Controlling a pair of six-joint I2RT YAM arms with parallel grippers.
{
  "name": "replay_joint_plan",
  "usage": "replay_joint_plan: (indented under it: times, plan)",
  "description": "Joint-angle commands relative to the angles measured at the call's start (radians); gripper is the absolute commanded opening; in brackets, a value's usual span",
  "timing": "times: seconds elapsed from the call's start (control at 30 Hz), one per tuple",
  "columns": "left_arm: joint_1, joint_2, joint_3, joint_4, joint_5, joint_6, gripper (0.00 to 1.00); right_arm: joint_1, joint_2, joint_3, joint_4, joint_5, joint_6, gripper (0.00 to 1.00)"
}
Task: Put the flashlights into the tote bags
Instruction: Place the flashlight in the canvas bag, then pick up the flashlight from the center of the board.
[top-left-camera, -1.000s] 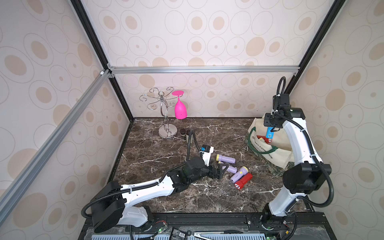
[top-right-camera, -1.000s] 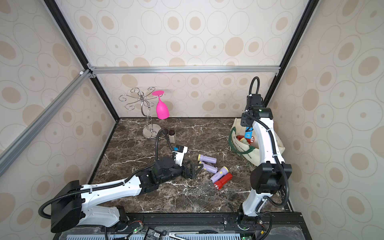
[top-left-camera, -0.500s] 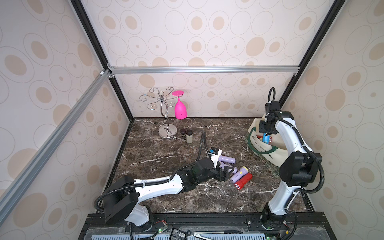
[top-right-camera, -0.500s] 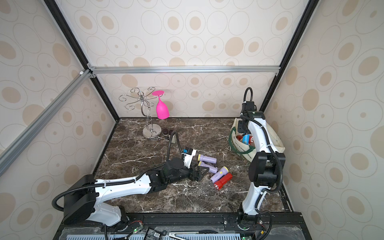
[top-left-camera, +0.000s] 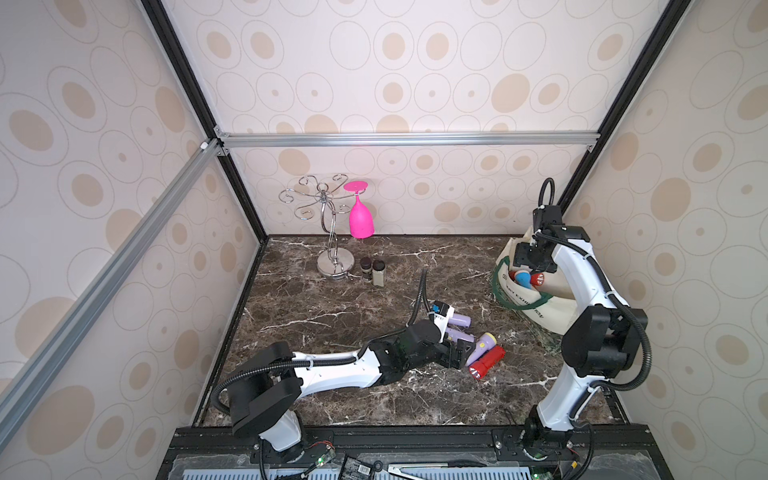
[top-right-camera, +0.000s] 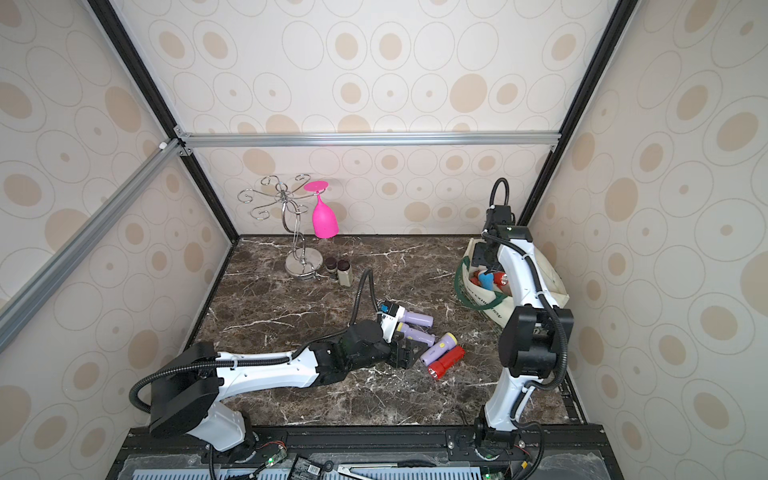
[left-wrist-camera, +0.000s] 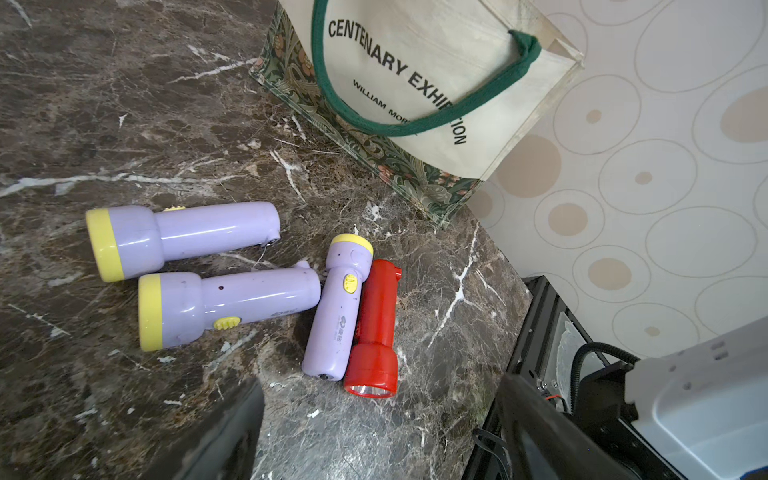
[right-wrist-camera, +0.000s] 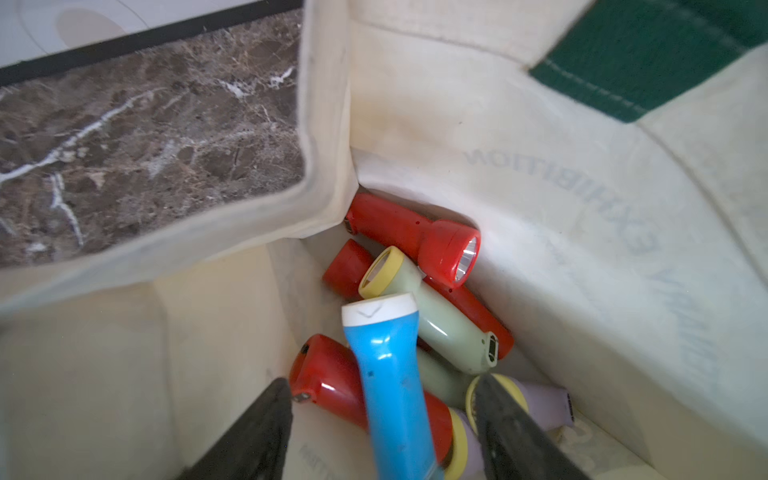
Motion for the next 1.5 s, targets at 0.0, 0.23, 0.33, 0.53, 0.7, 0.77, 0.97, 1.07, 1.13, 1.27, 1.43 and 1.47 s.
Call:
replay_joint_plan:
  times: [0.0, 0.23, 0.33, 0.53, 0.7, 0.77, 0.97, 1.07, 1.13, 1.27, 1.43, 1.47]
  plan:
    - [-0.018, 0.036, 0.065, 0.004, 0.022, 0.023, 0.88, 0.011, -0.079, -0.003, -0.003, -0.010, 0.022, 0.77]
    - [-0.045, 0.123, 0.152, -0.084, 0.030, 0.057, 0.81, 0.035, -0.162, 0.022, 0.002, -0.027, 0.035, 0.83]
    - [-0.048, 0.159, 0.177, -0.095, 0.030, 0.051, 0.79, 0.061, -0.182, 0.048, -0.017, -0.037, 0.043, 0.84]
    - [-0.058, 0.228, 0.248, -0.141, 0.035, 0.084, 0.74, 0.126, -0.219, 0.092, -0.082, -0.061, 0.070, 0.84]
    - [-0.077, 0.300, 0.345, -0.212, 0.053, 0.120, 0.70, 0.172, -0.277, 0.068, -0.132, -0.110, 0.090, 0.86]
    - [-0.085, 0.341, 0.406, -0.279, 0.049, 0.142, 0.68, 0.173, -0.304, 0.055, -0.164, -0.136, 0.098, 0.87]
    - [-0.114, 0.445, 0.559, -0.446, 0.010, 0.203, 0.66, 0.189, -0.445, -0.057, -0.208, -0.179, 0.123, 0.88]
    - [-0.123, 0.479, 0.601, -0.496, -0.005, 0.219, 0.65, 0.198, -0.497, -0.103, -0.233, -0.212, 0.137, 0.88]
    - [-0.128, 0.496, 0.623, -0.525, -0.022, 0.227, 0.64, 0.205, -0.533, -0.139, -0.241, -0.224, 0.148, 0.88]
    - [-0.134, 0.508, 0.611, -0.523, -0.039, 0.222, 0.64, 0.209, -0.582, -0.205, -0.251, -0.225, 0.164, 0.88]
    - [-0.148, 0.519, 0.606, -0.544, -0.085, 0.217, 0.64, 0.215, -0.599, -0.261, -0.258, -0.235, 0.168, 0.88]
    - [-0.151, 0.522, 0.603, -0.545, -0.091, 0.220, 0.64, 0.215, -0.605, -0.272, -0.251, -0.236, 0.170, 0.88]
